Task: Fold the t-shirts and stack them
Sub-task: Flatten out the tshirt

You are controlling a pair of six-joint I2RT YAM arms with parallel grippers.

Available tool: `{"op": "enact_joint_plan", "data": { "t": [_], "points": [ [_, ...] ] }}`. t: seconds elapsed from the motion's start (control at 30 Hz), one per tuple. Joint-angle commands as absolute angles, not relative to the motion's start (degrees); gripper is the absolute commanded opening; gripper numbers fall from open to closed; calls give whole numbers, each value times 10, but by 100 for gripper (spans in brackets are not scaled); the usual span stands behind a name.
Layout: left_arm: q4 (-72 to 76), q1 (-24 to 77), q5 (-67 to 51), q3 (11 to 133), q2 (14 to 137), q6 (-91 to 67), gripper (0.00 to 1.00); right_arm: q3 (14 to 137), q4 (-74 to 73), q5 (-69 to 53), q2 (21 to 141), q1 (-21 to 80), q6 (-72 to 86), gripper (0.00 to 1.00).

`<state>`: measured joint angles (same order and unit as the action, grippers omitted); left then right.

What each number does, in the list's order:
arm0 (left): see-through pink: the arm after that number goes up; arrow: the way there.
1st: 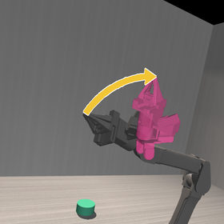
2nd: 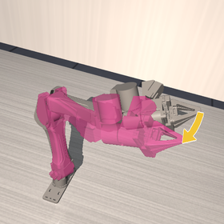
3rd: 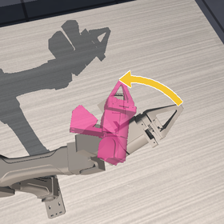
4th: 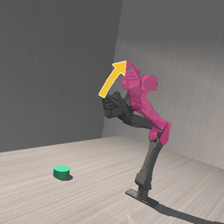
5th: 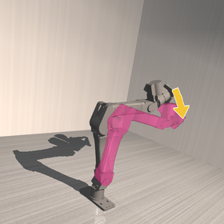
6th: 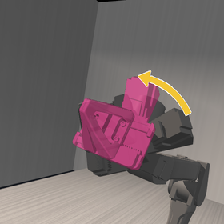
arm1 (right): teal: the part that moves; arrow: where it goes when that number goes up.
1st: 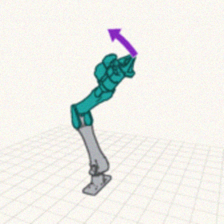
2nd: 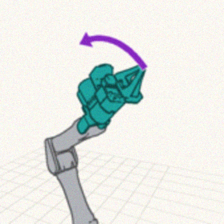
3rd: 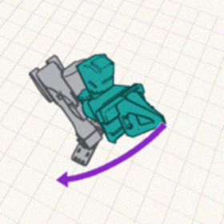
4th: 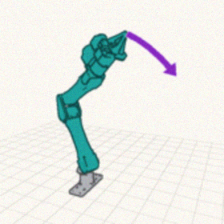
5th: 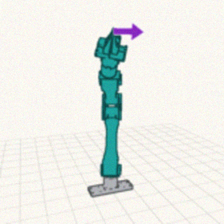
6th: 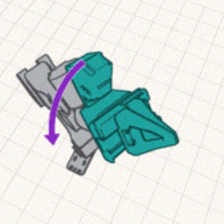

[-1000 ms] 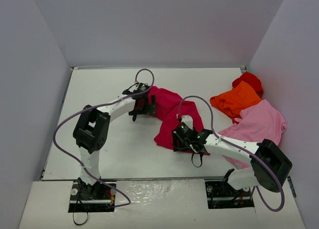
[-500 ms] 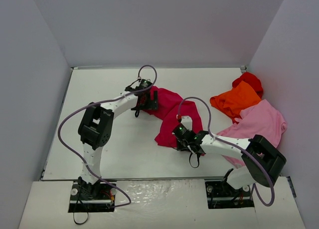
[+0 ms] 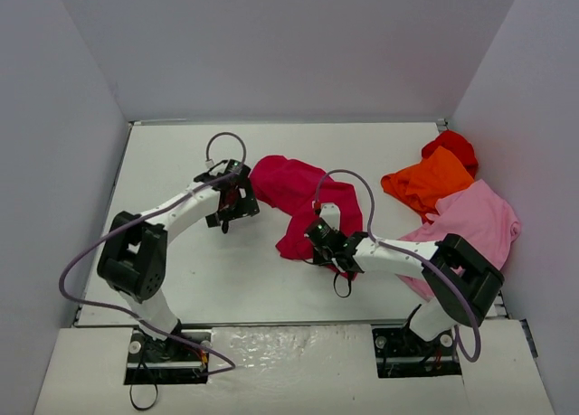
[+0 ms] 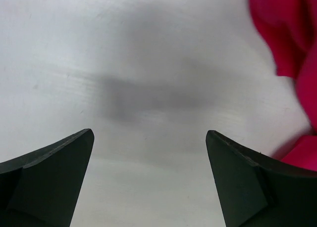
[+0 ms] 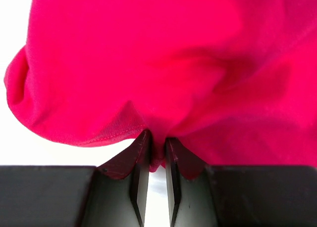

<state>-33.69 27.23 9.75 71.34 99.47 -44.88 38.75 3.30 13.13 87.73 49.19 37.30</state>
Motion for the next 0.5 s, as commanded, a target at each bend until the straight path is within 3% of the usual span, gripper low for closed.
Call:
{"op": "enact_joint_plan", "data": {
  "t": [0.0, 0.23, 0.47],
  "points": [
    [-287, 250, 30, 642, 961, -559, 97, 357, -19, 90, 934, 495, 377, 15],
    [-142, 233, -70, 656, 1045, -568, 97, 344, -23, 82, 897, 496, 384, 16],
    [-71, 224, -87, 688, 1078, -600, 97, 328, -32, 83, 870, 496, 397, 16]
  ]
}}
